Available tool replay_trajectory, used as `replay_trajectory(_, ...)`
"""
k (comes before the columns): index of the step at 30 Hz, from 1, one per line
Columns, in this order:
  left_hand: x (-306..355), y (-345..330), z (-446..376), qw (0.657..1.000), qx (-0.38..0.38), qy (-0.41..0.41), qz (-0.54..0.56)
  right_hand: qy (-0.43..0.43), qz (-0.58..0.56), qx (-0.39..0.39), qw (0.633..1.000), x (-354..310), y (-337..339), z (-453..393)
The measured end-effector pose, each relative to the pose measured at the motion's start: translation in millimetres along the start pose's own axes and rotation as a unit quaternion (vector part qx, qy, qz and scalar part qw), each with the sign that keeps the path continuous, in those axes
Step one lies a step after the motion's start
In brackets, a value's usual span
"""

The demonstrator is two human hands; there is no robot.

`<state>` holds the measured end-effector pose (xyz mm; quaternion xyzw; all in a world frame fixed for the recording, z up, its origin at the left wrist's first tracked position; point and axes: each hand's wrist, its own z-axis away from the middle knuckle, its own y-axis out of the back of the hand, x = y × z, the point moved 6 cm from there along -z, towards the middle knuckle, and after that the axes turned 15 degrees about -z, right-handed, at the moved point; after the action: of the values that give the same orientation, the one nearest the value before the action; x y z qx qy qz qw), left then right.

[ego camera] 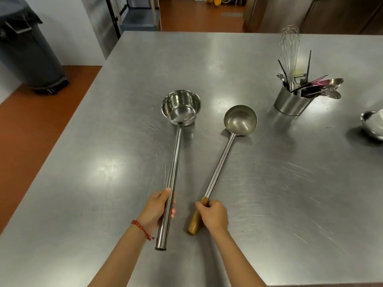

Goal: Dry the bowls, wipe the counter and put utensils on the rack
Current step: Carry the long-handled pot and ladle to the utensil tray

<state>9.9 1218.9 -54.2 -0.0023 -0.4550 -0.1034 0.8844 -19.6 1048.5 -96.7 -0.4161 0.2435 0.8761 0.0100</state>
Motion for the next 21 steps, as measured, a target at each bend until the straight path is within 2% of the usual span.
replay_trajectory(3, -6.3, 3.9, 0.1, 1.000, 0.011, -0.007, 0.013, 0.000, -0.073, 0.021, 0.997, 4.4, 7.0, 6.7)
replay_trajectory(5, -10.4, 4.2, 0.4, 1.000, 0.014, -0.007, 0.014, -0.022, -0.188, 0.018, 0.982, 7.9, 8.5, 14.6)
replay_trajectory(7, -13.8, 2.4, 2.2, 1.000, 0.007, -0.004, 0.019, -0.066, -0.368, -0.011, 0.927, 10.5, 4.6, 22.8)
replay_trajectory(8, -15.5, 1.4, 3.7, 1.000, 0.004, -0.002, 0.023, -0.078, -0.424, -0.014, 0.902, 11.0, 5.7, 26.6)
replay_trajectory(10, -19.5, -0.9, 8.2, 0.999, -0.003, 0.005, 0.034, -0.086, -0.445, -0.011, 0.891, 13.1, 11.2, 33.2)
replay_trajectory(16, -28.5, -8.4, 30.4, 0.999, -0.016, 0.006, 0.049, -0.034, -0.394, 0.011, 0.919, 13.9, 42.9, 51.4)
replay_trajectory(21, -41.6, -15.0, 58.0, 0.998, 0.009, -0.005, 0.062, -0.007, -0.366, -0.010, 0.931, 25.4, 64.6, 77.2)
